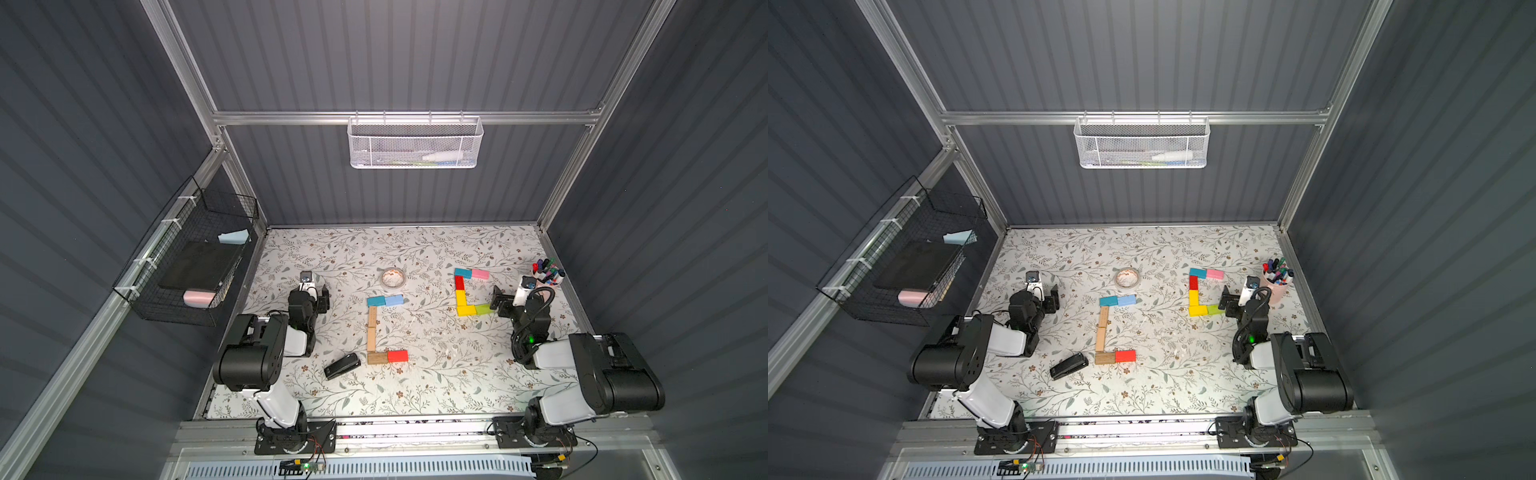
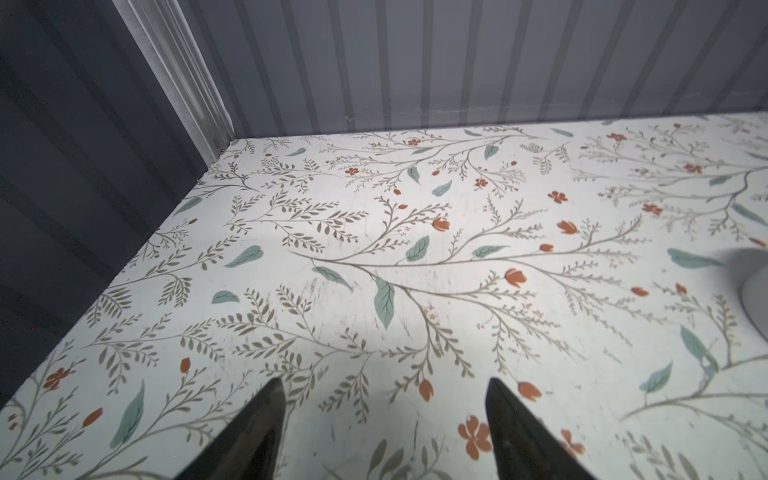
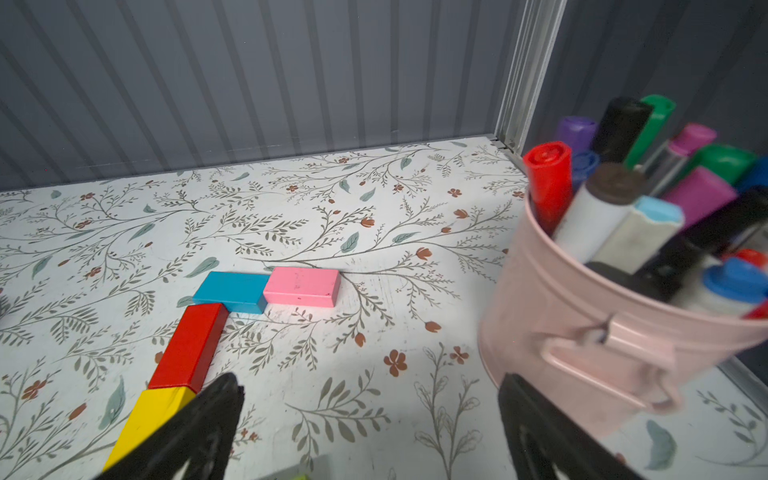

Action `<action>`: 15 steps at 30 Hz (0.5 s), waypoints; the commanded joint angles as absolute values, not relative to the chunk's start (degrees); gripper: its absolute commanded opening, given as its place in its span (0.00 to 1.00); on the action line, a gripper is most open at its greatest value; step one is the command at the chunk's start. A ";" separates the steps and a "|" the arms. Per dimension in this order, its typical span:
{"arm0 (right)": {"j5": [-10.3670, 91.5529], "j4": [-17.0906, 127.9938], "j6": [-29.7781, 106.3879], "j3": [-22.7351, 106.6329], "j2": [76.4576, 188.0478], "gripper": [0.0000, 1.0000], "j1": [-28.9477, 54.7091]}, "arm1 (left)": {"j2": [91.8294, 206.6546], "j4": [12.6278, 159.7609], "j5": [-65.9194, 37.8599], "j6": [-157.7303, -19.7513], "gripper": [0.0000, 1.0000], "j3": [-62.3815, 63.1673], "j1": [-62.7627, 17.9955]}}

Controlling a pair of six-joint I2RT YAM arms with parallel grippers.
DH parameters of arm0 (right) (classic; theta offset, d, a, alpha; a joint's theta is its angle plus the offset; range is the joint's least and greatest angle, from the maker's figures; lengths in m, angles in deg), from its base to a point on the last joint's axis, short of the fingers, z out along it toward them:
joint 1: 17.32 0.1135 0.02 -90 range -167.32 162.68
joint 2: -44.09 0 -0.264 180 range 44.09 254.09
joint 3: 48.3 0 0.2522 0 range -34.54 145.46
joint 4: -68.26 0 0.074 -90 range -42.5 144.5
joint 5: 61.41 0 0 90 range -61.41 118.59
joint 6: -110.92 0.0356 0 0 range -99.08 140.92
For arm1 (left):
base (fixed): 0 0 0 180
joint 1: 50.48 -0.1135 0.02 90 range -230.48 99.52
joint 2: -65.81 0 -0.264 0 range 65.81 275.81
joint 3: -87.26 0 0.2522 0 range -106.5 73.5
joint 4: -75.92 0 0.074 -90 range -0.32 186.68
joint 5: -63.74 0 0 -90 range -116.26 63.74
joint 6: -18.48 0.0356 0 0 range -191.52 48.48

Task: Assemble the letter c with building blocks
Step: Reset both arms

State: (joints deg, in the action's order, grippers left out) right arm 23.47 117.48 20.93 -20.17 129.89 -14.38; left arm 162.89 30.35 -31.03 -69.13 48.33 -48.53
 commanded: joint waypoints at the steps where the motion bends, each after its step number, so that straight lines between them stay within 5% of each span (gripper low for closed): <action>1: 24.63 118.80 22.05 -18.46 130.22 0.99 -15.45 | 163.36 33.06 -28.90 -70.38 0.83 47.04 -49.25; 6: 24.98 118.74 22.13 -18.55 130.09 0.99 -15.54 | 163.24 33.19 -29.85 -70.71 1.00 47.17 -49.34; 15: 25.34 118.42 22.10 -18.62 129.87 0.99 -15.54 | 163.28 33.43 -29.82 -70.73 1.00 46.95 -49.34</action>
State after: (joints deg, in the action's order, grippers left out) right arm 24.69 117.26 22.20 -19.34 129.91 -15.37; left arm 162.89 32.68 -30.03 -70.18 47.67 -49.14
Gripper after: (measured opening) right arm 0.987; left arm 0.996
